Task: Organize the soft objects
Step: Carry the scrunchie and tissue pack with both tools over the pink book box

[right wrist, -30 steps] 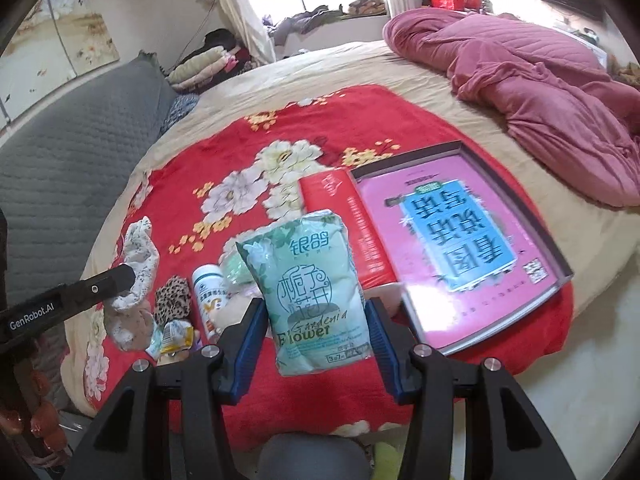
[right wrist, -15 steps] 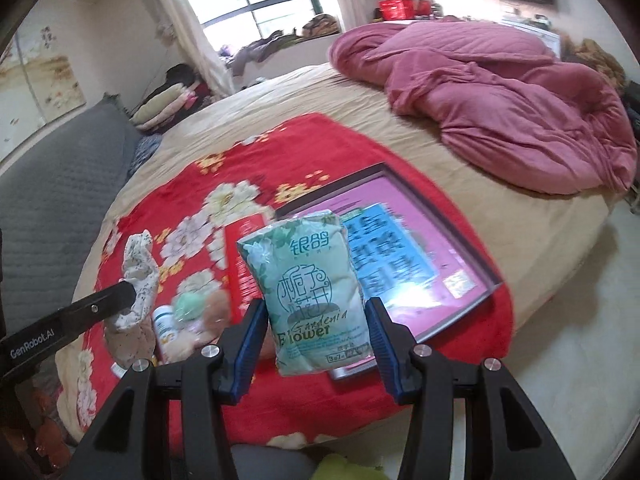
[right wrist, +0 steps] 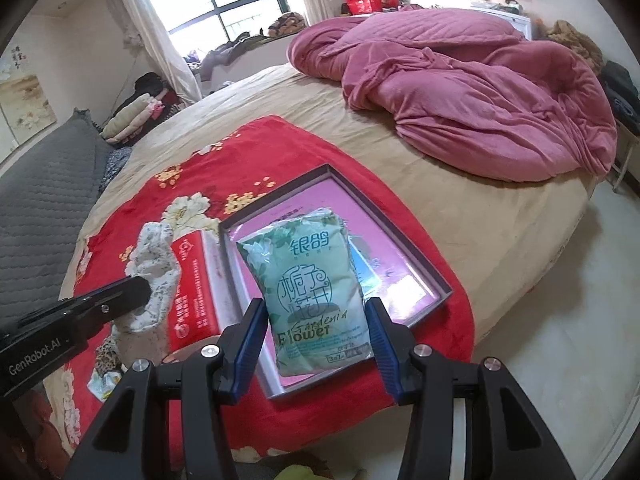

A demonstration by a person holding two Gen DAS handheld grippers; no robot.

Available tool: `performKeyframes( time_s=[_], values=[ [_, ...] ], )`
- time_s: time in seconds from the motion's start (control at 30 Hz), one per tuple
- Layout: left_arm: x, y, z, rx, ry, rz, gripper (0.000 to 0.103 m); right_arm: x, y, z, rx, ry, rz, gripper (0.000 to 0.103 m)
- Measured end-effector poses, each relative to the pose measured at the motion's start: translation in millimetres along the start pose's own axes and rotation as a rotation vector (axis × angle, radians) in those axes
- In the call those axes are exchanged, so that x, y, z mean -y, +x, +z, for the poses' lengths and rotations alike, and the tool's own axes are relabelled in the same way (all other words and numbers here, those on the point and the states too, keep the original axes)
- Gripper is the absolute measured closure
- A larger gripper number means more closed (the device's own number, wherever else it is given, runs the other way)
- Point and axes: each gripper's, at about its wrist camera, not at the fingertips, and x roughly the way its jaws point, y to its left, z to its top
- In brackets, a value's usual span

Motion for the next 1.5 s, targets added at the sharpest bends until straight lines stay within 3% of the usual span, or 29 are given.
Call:
performKeyframes(
  time_s=[0.83,1.5],
  values=[
    [47.2,119.2,3.2,-0.214,0.101,0.001,0.093,49.9,75.8,13.1,-0.130,-0.007,-0.068,0.052],
    [41.4,156.6,-6.4,-0.300,0.116,0.027,0.093,70.2,125.3,14.1,-0.247,-0.001,-0.070,0.052]
  ],
)
